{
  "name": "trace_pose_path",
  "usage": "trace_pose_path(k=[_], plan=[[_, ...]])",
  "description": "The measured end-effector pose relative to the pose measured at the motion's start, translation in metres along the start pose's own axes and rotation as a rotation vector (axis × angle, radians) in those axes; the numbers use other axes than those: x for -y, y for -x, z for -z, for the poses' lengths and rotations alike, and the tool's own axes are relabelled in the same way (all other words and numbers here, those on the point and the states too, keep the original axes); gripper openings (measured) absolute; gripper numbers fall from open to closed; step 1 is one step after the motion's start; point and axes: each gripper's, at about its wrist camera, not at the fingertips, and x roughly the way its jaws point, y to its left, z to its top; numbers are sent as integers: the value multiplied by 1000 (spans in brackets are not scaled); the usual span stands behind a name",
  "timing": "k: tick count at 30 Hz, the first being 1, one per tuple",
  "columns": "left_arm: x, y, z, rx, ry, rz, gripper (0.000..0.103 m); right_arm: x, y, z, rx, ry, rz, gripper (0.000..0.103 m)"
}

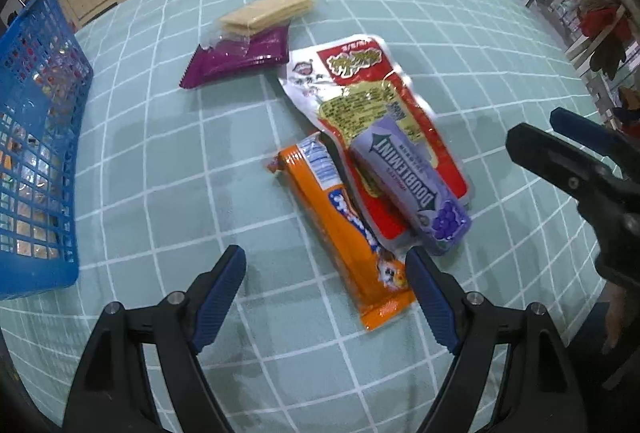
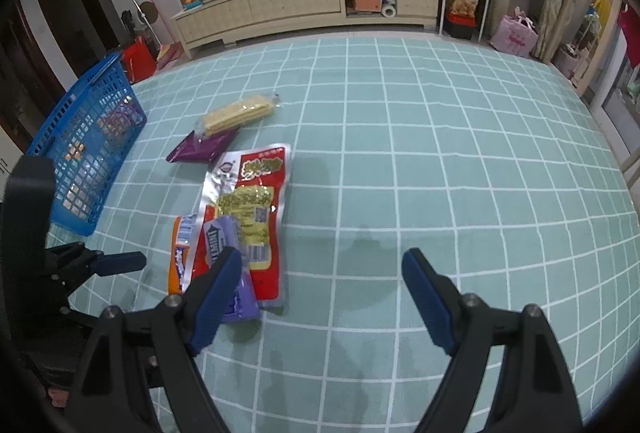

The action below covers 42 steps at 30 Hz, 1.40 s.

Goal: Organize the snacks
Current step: 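Lower the left tool onto the orange bar packet and grasp it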

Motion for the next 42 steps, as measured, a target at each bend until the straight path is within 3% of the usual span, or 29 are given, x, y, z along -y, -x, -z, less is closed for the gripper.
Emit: trace_pose_path(k=[13, 21, 24, 33, 39, 42], plan=[[-32, -4, 3, 11, 10, -38, 81, -6, -3, 0, -11, 5, 2, 86], [-23, 0, 4, 5, -67, -81, 81, -5, -4, 0, -18, 4, 1, 86], [-27, 4, 4, 10, -52, -104, 81, -6, -5, 0, -20, 4, -2, 86], [-50, -1, -14, 22, 0, -62, 80, -9, -9, 1, -31, 11, 1, 86], [-43, -14, -32, 6, -28, -51, 53, -9, -10, 2, -36, 12, 4, 86], [-35, -16, -30, 14, -57, -66, 33, -9, -10, 2, -34, 11, 4, 86]])
